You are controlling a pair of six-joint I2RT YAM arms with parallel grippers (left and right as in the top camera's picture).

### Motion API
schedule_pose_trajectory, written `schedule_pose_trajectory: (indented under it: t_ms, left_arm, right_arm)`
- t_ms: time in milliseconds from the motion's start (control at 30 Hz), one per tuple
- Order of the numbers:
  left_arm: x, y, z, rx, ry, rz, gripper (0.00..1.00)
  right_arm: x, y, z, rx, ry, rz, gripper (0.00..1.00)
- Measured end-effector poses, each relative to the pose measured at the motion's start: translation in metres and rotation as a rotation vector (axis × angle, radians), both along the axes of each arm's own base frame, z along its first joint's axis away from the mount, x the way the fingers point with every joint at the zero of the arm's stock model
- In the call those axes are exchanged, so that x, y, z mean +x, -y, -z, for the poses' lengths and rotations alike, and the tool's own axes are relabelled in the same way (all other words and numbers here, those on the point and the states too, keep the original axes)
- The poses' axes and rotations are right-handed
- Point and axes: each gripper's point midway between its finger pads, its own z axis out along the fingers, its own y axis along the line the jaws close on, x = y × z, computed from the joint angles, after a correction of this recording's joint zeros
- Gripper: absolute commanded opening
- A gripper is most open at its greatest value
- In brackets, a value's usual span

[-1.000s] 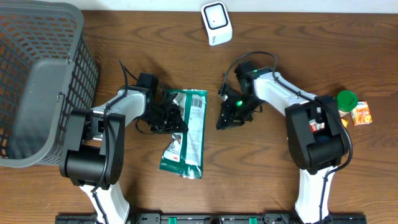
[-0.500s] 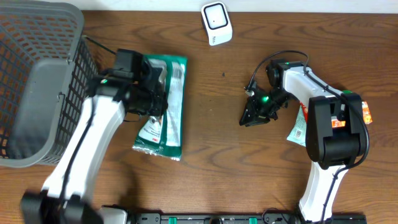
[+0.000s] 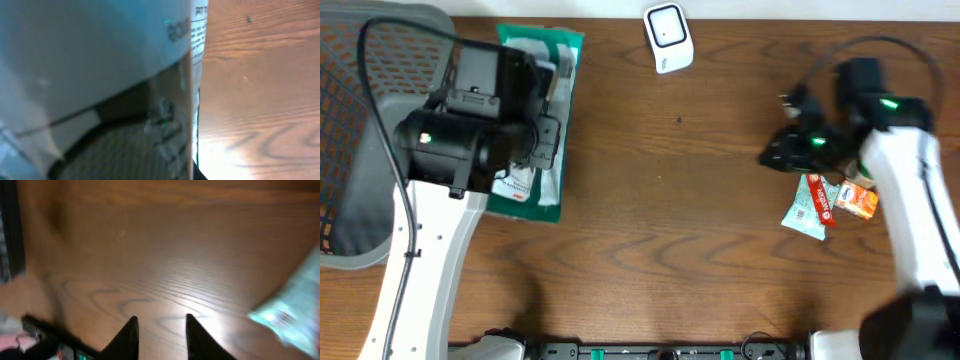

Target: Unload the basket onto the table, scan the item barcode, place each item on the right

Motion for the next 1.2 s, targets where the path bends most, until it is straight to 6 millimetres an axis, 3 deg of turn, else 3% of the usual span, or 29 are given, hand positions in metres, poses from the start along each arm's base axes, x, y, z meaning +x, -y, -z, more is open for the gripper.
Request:
schedule_pose_trajectory:
  t_ms: [33, 200, 333, 467, 600, 700, 867, 1067, 1200]
  left_arm:
    - [0.002, 0.001, -0.001, 0.035, 0.011, 0.014, 0.07]
    - [0.023, 0.018, 0.010, 0.234, 0.040, 0.107, 0.07]
    - [0.043, 0.033, 0.029, 0.435, 0.043, 0.170, 0.08]
    - [0.062, 0.053, 0.042, 0.606, 0.072, 0.241, 0.07]
    - [0.093, 0.074, 0.025, 0.751, 0.226, 0.259, 0.07]
    - [0.121, 0.090, -0.008, 0.846, 0.393, 0.249, 0.07]
    - [0.145, 0.104, -0.053, 0.890, 0.577, 0.245, 0.07]
    - [0.160, 0.105, -0.049, 0.902, 0.582, 0.365, 0.07]
    - [0.182, 0.102, -0.032, 0.904, 0.580, 0.378, 0.07]
  right_arm:
    - [-0.004, 0.011, -0.011, -0.010, 0.024, 0.044, 0.99]
    - [-0.018, 0.043, -0.051, -0.068, 0.158, 0.148, 0.99]
    - [-0.028, 0.049, -0.068, -0.110, 0.223, 0.169, 0.99]
    - [-0.031, 0.051, -0.073, -0.128, 0.243, 0.176, 0.99]
    - [-0.031, 0.052, -0.072, -0.133, 0.240, 0.180, 0.99]
    - [-0.031, 0.053, -0.072, -0.135, 0.240, 0.181, 0.99]
    - [-0.031, 0.053, -0.072, -0.137, 0.240, 0.183, 0.99]
    - [-0.031, 0.053, -0.072, -0.138, 0.240, 0.183, 0.99]
    - [-0.031, 0.053, -0.072, -0.137, 0.240, 0.183, 0.99]
